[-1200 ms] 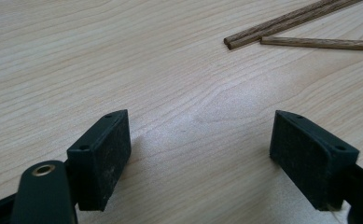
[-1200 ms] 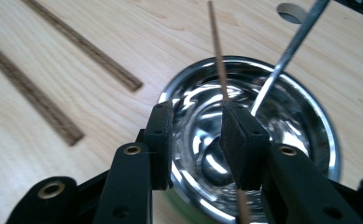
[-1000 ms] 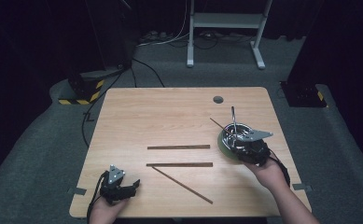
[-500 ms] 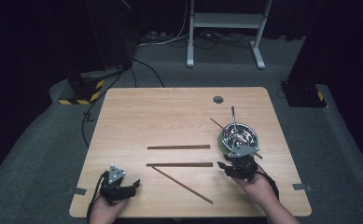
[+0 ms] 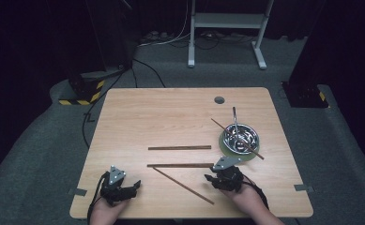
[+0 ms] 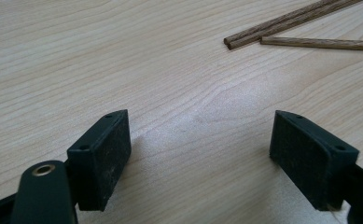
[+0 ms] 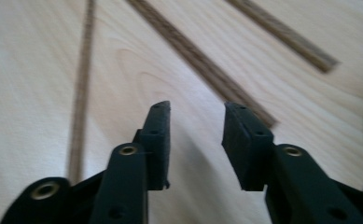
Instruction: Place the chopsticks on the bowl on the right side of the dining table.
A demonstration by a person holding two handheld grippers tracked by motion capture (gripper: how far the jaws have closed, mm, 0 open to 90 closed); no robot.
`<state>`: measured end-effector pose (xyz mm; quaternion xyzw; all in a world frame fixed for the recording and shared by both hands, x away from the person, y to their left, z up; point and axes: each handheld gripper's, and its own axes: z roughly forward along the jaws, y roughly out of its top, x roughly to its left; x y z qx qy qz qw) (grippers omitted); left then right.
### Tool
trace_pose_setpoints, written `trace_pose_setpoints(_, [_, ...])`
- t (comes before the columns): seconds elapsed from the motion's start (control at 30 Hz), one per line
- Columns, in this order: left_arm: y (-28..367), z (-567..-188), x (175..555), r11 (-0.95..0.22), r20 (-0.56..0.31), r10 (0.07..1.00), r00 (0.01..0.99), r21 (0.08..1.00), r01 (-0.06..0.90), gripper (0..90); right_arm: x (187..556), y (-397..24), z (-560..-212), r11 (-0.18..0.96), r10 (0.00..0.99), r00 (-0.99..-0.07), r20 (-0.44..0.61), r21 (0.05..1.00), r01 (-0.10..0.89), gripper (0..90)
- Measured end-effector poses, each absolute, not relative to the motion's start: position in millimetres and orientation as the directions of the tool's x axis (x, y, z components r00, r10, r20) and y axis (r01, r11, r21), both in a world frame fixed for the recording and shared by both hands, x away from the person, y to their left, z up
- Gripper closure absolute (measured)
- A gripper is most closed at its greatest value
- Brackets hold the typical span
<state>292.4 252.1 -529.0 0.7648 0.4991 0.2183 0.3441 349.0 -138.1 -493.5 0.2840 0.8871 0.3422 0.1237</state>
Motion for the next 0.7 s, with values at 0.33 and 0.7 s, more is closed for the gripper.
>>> trace_pose_setpoints(0.33, [252,-529,292,-0.265,-0.01,0.913,0.407,0.744,0.613,20.4,329,-96,-497,0.657,0.486,-0.874,-0.004,0.66,0.363,68.4])
trace_pose_setpoints(0.7, [252,-529,292,-0.267,-0.011,0.912,0.41,0.744,0.612,20.4,323,-74,-502,0.689,0.44,-0.898,-0.003,0.643,0.335,72.5])
